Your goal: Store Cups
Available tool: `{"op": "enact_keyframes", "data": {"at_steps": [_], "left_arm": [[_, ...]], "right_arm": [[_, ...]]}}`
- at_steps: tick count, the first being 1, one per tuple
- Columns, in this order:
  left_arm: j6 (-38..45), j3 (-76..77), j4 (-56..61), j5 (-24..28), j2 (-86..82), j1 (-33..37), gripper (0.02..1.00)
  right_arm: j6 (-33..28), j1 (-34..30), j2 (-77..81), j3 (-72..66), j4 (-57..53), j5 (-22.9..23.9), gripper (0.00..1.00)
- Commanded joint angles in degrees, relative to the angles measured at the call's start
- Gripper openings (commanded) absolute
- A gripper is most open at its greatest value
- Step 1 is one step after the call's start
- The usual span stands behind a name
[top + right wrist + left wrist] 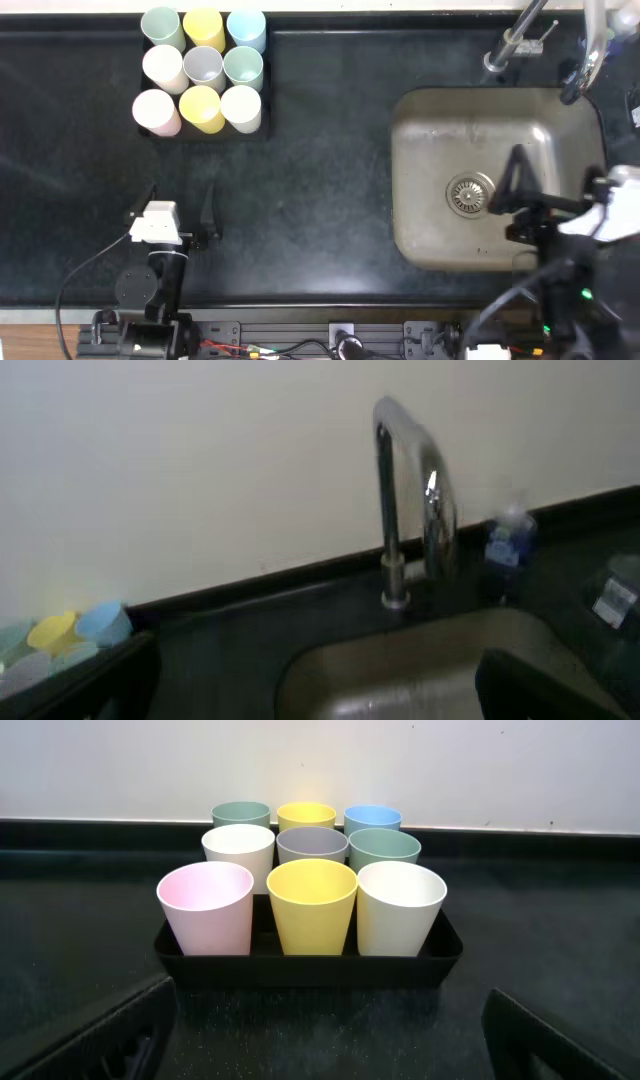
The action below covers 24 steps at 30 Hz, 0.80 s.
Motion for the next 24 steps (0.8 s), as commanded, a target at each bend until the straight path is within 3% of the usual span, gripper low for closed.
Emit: {"op": "enact_keyframes", "data": {"at_steps": [1, 18, 24], "left_arm": [[0.9, -0.1, -0.2, 0.3, -0.6, -0.3, 1.0], [0.9, -0.1, -0.2, 0.3, -0.6, -0.3, 1.0], [0.9, -0.1, -0.2, 0.3, -0.6, -0.3, 1.0]], "right_arm": [[0.2, -0.4, -4.5, -8.8, 5.2, -3.8, 0.998], [1.1, -0.2, -23.1, -37.0, 21.1, -8.5, 0.998], [1.3, 2.6, -25.5, -44.7, 27.0, -8.7, 0.998]]}}
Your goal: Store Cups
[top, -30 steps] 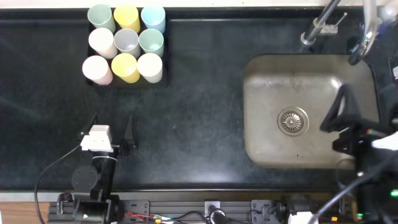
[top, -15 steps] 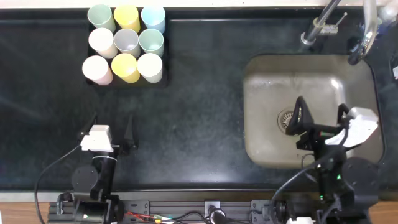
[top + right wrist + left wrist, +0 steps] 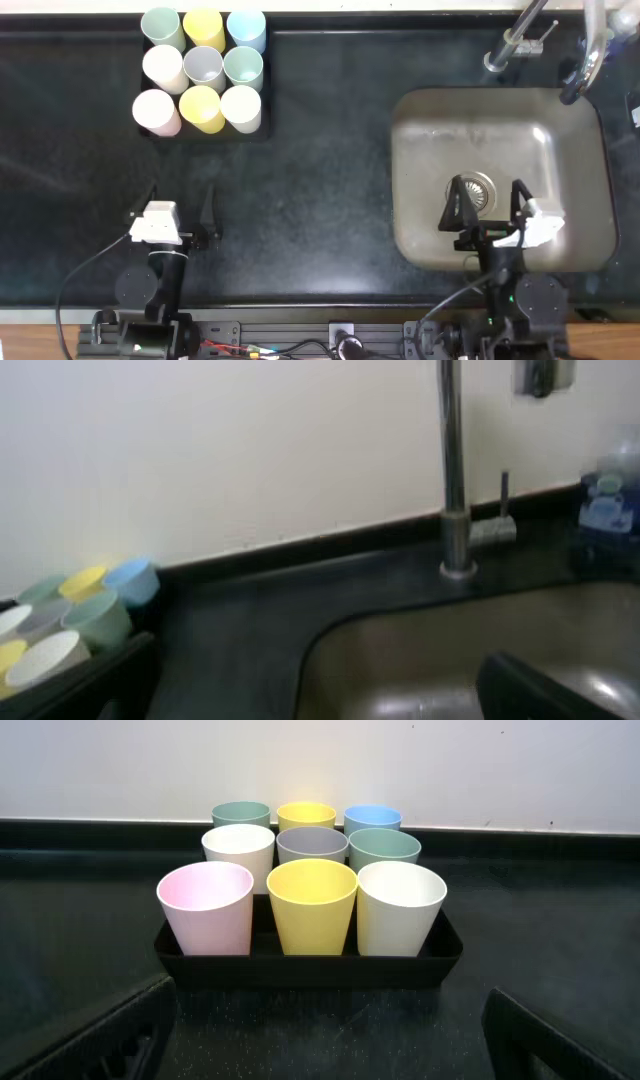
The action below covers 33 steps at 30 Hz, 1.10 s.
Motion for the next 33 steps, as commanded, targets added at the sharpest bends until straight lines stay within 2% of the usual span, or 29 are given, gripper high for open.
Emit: {"op": "enact_keyframes", "data": {"at_steps": [1, 8, 22, 33], "left_arm": [[0.9, -0.1, -0.2, 0.3, -0.6, -0.3, 1.0], [0.9, -0.1, -0.2, 0.3, -0.6, -0.3, 1.0], [0.9, -0.1, -0.2, 0.3, -0.6, -0.3, 1.0], [0.9, -0.1, -0.2, 0.3, -0.6, -0.3, 0.998]], "right_arm": [[0.6, 2.1, -2.2, -4.5, 2.4, -0.9, 0.998], [0.9, 2.2, -7.3, -10.0, 3.8, -0.9, 0.998], [1.7, 2.2, -7.3, -19.8, 15.8, -0.5, 0.998], [-11.6, 2.2, -7.3, -19.8, 16.0, -1.1, 0.998]]}}
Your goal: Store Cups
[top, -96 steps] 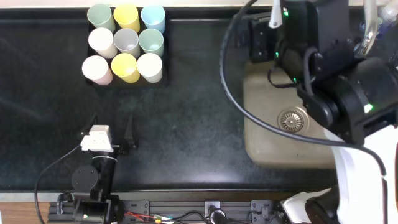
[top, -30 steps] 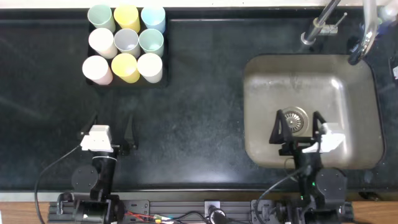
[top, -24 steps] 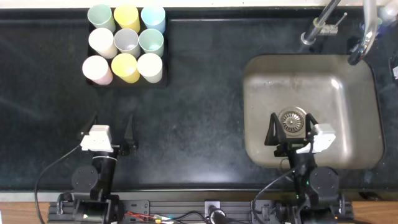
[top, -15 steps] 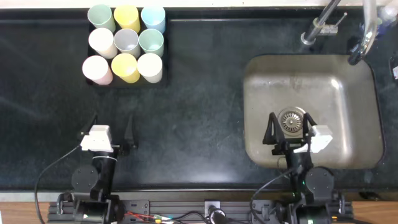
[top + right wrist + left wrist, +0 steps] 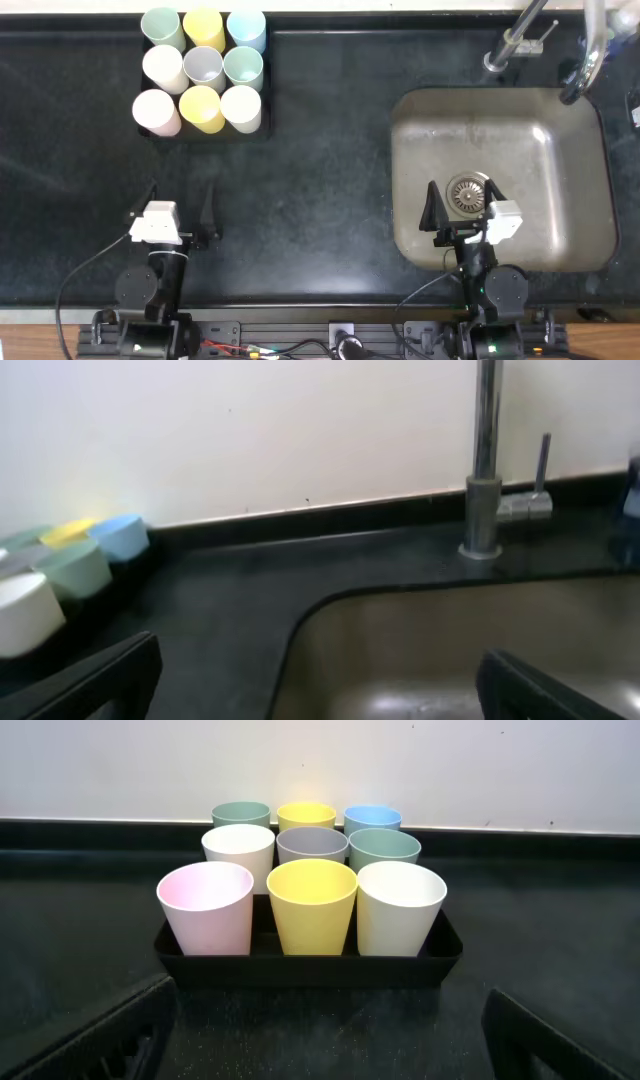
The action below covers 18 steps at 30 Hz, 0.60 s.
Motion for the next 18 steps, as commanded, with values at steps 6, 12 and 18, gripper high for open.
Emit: {"op": "enact_keyframes", "data": {"at_steps": [6, 12, 18], "left_arm": [[0.9, -0.1, -0.2, 0.3, -0.6, -0.3, 1.0], [0.9, -0.1, -0.2, 0.3, -0.6, -0.3, 1.0], [0.9, -0.1, -0.2, 0.3, -0.6, -0.3, 1.0]], "right_arm": [[-9.6, 0.3, -0.7, -0.5, 0.5, -0.7, 0.998], [-8.7, 0.3, -0.7, -0.5, 0.5, -0.6, 0.998], [-8.7, 0.3, -0.7, -0.5, 0.5, -0.6, 0.998]]}}
